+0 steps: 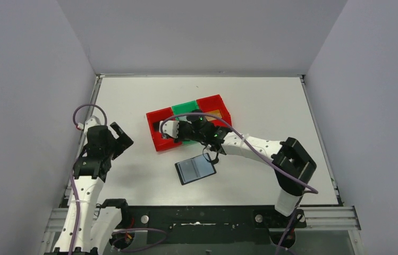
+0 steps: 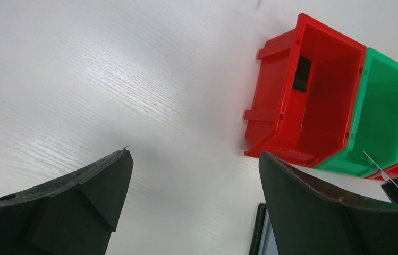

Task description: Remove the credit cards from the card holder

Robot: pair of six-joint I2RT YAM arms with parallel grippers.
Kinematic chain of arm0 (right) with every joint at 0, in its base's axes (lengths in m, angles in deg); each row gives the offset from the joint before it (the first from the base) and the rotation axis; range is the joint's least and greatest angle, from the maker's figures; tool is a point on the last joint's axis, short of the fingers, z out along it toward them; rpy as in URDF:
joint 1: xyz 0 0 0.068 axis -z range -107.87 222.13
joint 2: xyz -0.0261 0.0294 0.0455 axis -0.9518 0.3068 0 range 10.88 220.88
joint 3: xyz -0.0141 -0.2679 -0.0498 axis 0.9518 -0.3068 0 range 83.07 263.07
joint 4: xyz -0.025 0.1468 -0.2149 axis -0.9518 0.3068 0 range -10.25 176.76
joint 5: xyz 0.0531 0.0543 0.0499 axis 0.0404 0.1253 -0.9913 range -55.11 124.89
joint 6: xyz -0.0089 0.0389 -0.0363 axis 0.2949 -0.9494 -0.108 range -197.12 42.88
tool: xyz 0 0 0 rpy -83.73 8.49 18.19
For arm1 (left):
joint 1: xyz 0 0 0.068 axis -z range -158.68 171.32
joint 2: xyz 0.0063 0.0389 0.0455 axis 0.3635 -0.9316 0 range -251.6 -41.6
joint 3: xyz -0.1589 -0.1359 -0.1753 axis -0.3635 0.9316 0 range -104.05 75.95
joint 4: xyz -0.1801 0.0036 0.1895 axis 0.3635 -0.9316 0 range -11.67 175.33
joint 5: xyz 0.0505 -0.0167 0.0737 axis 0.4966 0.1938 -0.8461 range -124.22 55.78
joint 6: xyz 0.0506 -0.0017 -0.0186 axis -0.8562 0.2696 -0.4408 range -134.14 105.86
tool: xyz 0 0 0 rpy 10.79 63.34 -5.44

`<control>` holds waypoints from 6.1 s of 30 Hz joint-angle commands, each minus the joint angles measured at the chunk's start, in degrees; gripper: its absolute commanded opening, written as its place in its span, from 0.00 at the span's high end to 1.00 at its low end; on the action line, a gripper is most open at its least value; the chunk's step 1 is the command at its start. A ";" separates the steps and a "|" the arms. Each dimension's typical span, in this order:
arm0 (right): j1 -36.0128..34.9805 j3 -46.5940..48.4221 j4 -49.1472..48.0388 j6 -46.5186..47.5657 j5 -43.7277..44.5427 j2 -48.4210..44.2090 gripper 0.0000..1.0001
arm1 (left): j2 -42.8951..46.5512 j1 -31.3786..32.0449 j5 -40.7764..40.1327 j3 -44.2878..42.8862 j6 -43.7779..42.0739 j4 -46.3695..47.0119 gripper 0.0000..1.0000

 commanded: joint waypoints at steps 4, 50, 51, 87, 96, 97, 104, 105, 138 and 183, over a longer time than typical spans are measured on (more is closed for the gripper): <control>-0.49 12.11 4.04 12.10 1.12 9.13 1.00 | 3.16 -0.30 -3.81 -0.98 -0.41 3.36 0.09; 0.18 42.83 6.53 18.36 11.59 40.94 0.85 | 9.49 -0.38 -7.22 -0.99 1.26 2.68 0.09; 0.17 42.91 6.47 18.23 11.72 41.04 0.84 | 9.49 -0.40 -7.26 -0.98 1.23 2.65 0.09; 5.36 15.88 -15.70 -33.03 39.89 10.68 0.02 | 8.84 -0.38 -5.82 -0.49 0.95 3.44 0.09; 12.13 20.31 19.49 -50.99 34.42 6.33 0.02 | 8.02 -0.38 -5.12 -0.44 0.62 3.74 0.09; 12.22 20.48 20.87 -51.03 33.69 6.57 0.02 | 7.86 -0.40 -4.93 -0.38 0.55 3.84 0.09; 14.00 22.06 27.61 -55.69 30.59 9.62 0.02 | 7.04 -0.43 -3.59 -0.22 0.09 4.15 0.09; 14.30 22.76 28.24 -56.08 30.42 10.55 0.02 | 6.91 -0.39 -3.35 -0.15 0.01 4.25 0.09; 16.26 12.22 25.94 -68.60 42.82 12.24 0.05 | 4.41 -0.38 -1.25 0.50 -0.32 5.50 0.09; -9.91 -7.22 17.85 -79.73 33.94 -3.24 0.14 | 16.52 30.73 -13.16 14.25 27.20 4.89 0.22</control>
